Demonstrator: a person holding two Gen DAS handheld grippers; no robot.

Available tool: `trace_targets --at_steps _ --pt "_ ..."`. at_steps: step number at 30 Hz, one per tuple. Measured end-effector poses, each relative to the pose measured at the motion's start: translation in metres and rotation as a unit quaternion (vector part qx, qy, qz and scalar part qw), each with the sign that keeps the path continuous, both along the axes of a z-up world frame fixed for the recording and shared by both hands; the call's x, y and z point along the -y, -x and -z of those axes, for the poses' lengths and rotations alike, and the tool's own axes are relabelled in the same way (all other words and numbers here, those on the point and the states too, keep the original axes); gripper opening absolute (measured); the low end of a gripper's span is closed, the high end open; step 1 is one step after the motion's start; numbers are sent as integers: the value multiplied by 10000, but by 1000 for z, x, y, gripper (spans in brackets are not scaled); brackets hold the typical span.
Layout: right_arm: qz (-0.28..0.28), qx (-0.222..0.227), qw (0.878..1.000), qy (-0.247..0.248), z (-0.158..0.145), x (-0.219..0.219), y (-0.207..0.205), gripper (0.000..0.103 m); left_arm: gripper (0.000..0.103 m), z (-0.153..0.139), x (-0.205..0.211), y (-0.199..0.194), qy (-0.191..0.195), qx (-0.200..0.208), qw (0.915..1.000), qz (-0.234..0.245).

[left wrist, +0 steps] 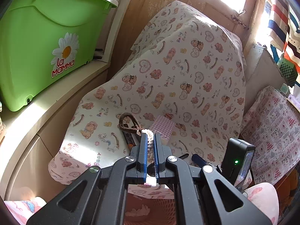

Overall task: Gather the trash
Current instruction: 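Grasp the black spoon handle with the right tool while the left tool holds the cord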

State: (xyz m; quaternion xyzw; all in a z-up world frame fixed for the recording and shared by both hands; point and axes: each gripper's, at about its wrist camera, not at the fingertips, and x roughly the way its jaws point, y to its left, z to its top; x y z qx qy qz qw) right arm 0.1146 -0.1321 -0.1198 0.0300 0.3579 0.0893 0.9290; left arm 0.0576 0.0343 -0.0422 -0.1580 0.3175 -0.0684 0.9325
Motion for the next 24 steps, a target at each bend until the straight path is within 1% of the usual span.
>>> trace_targets --at_steps 3,4,6,7,9,12,14,15,16,17,20,22,24 --pt "-71 120 9990 425 3 -13 1 75 6 0 -1 1 -5 2 10000 -34" --pt "-84 125 9989 442 3 -14 2 73 6 -1 -2 1 0 9 10000 -43" --pt "-75 53 9999 122 0 -8 3 72 6 -2 -4 2 9 24 10000 -72" --pt "-35 52 9999 -98 -3 -3 3 72 6 -2 -6 2 24 27 10000 -90" --pt "73 103 9992 -367 -6 7 6 72 6 -2 -8 2 62 24 9999 -125" --pt "27 30 9989 -470 -8 13 9 72 6 -4 -10 2 69 30 9999 -155" --pt "-69 -77 9987 -505 -5 12 13 74 6 -5 -9 2 -3 72 9999 -135" --pt "-94 -118 9987 -478 -2 10 15 78 6 -7 -7 3 -108 127 9998 -137" --pt "-109 -31 9992 -377 -2 6 20 81 6 -10 -6 4 -233 188 9994 -155" --pt "-114 -3 9996 -240 0 1 23 90 6 -12 -6 5 -318 235 9991 -164" --pt "-149 121 9998 -1 4 -11 30 92 6 -14 -8 5 -267 245 9993 -124" --pt "-130 185 9995 227 6 -19 31 92 6 -13 -9 6 -301 225 9992 -150" --pt "-174 252 9989 354 8 -26 32 92 6 -12 -8 6 -303 209 9992 -148"
